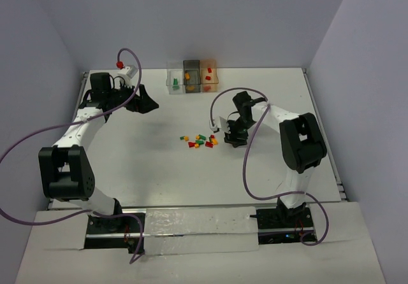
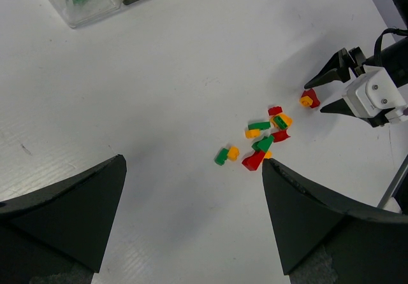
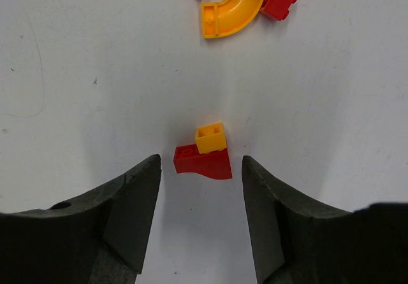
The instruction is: Sort the legos into containers by color
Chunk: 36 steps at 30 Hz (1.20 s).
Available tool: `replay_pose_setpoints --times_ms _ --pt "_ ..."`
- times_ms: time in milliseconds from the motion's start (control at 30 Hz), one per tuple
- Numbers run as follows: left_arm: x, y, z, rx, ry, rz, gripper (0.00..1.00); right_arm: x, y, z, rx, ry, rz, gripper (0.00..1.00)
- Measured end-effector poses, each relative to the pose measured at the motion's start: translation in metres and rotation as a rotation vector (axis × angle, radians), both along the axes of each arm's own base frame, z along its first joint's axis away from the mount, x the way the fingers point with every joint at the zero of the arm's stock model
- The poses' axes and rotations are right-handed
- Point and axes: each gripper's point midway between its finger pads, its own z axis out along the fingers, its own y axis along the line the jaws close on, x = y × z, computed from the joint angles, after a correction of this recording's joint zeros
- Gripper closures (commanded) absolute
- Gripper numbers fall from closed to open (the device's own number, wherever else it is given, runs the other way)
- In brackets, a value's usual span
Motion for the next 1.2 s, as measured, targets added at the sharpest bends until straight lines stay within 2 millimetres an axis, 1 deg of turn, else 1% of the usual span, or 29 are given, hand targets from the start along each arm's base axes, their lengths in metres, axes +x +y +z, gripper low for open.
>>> replay_pose_setpoints --times_ms 67,167,267,333,567,833,1000,1033,1200 --pt "0.0 0.0 0.0 0.0 0.0 0.0 0.02 0.0 0.001 0.0 0.0 -0.001 0.0 0.45" --pt "0.0 0.0 0.0 0.001 0.0 0.0 0.02 0.0 0.002 0.0 -0.001 -0.002 0.002 0.46" --pt "0.0 0.0 -0.001 0.001 0.001 0.0 0.02 -0.001 0.004 0.0 -0.001 -0.002 0.006 0.52" --pt "0.0 0.0 -0.001 0.001 0.002 0.0 0.02 -0.001 0.004 0.0 -0.004 0.0 0.003 0.53" --pt "0.001 0.0 -0.003 0.0 0.008 -0.002 0.02 -0.002 0.003 -0.003 -0.025 0.01 -0.003 0.52" --pt "0.001 -0.001 -0.007 -0.005 0.018 -0.008 0.03 0.01 0.003 -0.005 -0.057 0.024 -0.07 0.53" --pt "0.001 -0.001 -0.006 -0.006 0.017 -0.009 0.03 0.012 0.005 -0.004 -0.058 0.03 -0.1 0.48" --pt "0.001 -0.001 -0.006 -0.006 0.017 -0.01 0.03 0.012 0.005 -0.004 -0.06 0.031 -0.106 0.45" --pt "0.0 -0.002 -0.006 -0.008 0.018 -0.012 0.03 0.012 0.005 -0.003 -0.065 0.035 -0.125 0.41"
